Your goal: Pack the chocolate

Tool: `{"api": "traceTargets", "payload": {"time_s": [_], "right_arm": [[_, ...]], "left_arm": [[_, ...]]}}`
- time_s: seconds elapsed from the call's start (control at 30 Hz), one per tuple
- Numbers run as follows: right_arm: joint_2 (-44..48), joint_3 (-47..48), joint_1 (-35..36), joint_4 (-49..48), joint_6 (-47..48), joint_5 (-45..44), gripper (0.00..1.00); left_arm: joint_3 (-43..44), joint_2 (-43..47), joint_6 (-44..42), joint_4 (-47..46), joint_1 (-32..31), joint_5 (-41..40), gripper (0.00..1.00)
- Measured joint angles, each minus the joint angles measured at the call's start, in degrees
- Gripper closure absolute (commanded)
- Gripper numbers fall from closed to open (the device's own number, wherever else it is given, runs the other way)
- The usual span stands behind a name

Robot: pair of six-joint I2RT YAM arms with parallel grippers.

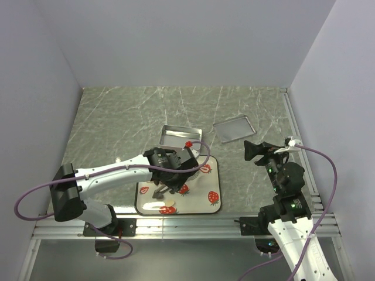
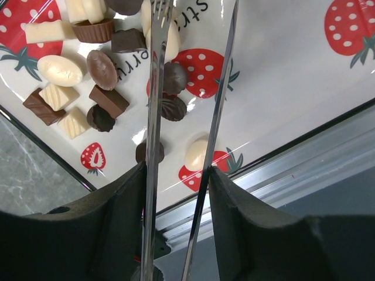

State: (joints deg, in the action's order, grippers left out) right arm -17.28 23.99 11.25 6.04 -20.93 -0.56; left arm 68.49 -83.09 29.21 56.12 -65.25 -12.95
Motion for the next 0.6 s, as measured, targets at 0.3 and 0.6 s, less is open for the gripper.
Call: {"api": "traceTargets", "payload": {"time_s": [0.3, 0.6], "right_arm": [[0.09, 0.00, 0.00, 0.02, 0.00, 0.00, 0.07], [0.09, 0.00, 0.00, 0.02, 0.02, 0.00, 0.07]], "left_arm": [[0.00, -0.13, 0.35, 2.27, -0.04, -2.40, 0.50], [0.00, -0.22, 0.42, 2.21, -0.26, -1.88, 0.53]]}}
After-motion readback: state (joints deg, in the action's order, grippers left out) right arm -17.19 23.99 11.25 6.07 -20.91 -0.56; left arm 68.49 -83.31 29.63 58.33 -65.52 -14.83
